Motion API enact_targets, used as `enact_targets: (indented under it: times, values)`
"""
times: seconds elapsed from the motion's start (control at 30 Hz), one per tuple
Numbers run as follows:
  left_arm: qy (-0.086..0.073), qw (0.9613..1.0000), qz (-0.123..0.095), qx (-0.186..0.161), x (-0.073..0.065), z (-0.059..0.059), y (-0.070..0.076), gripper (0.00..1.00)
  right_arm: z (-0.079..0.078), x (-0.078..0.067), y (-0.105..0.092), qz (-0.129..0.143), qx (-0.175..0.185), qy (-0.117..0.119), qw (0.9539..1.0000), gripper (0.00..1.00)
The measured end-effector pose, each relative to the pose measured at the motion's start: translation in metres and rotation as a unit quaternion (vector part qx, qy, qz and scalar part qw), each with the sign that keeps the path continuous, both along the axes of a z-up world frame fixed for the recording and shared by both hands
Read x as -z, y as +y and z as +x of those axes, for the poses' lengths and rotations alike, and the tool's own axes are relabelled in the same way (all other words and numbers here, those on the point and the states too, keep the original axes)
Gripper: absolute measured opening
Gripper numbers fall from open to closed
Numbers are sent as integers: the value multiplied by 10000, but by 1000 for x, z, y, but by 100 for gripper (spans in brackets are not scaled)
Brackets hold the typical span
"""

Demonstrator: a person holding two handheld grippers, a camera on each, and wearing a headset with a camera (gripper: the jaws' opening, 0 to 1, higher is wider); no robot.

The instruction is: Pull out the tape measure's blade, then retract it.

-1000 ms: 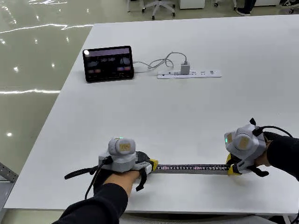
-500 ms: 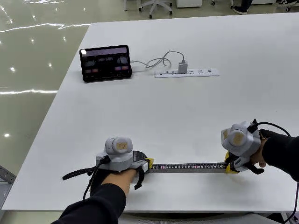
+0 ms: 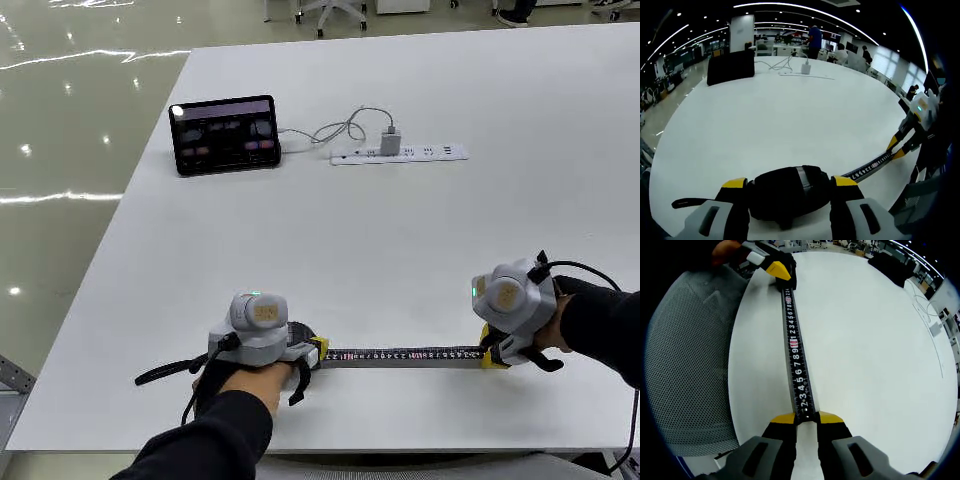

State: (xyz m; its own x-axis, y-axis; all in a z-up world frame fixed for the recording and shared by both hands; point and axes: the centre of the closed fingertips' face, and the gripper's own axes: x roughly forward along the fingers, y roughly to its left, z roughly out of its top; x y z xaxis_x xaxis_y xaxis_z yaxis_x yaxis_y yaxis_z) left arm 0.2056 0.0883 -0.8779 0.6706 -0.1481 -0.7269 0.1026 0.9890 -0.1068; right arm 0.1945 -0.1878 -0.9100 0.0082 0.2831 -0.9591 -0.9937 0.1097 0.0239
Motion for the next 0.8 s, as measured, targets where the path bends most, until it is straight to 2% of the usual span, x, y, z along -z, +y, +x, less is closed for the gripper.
enact_targets:
  times: [0.4,0.8]
  values:
    - [13,10000,4,14,0,0,0,61,-1,0,6,97,71,-5,9999,10]
    - [7,10000,-10,13,0,1,0,61,-3,-1,12,26,5,-25,10000,10]
